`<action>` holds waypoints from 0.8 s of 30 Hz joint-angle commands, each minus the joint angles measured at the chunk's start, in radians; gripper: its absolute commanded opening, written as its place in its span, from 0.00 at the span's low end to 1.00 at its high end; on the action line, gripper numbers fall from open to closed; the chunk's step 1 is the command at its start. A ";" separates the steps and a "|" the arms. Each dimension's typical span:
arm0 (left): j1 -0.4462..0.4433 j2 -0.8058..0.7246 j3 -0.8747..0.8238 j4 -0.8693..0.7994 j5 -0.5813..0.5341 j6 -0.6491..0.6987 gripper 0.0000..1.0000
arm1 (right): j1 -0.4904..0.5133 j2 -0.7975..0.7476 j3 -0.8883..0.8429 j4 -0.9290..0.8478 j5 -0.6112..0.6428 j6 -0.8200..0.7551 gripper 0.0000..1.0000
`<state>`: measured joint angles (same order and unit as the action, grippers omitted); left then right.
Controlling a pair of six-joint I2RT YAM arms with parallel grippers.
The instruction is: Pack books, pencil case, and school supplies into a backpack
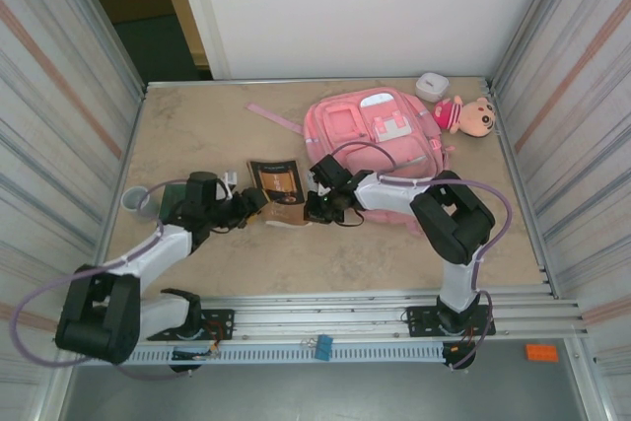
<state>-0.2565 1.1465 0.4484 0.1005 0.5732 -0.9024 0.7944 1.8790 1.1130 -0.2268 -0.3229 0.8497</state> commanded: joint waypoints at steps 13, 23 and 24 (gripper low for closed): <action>0.010 0.117 0.007 -0.020 0.051 0.054 0.43 | 0.067 0.030 -0.023 0.049 -0.098 0.046 0.10; -0.031 0.013 0.147 -0.380 -0.215 0.280 0.14 | 0.062 -0.145 -0.054 0.050 0.036 0.008 0.38; -0.036 -0.007 0.159 -0.391 -0.217 0.308 0.14 | 0.062 -0.170 -0.060 0.046 0.058 -0.004 0.40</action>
<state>-0.2771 1.2148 0.5419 -0.1947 0.4412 -0.7219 0.8516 1.8153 1.0657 -0.1734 -0.3336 0.8772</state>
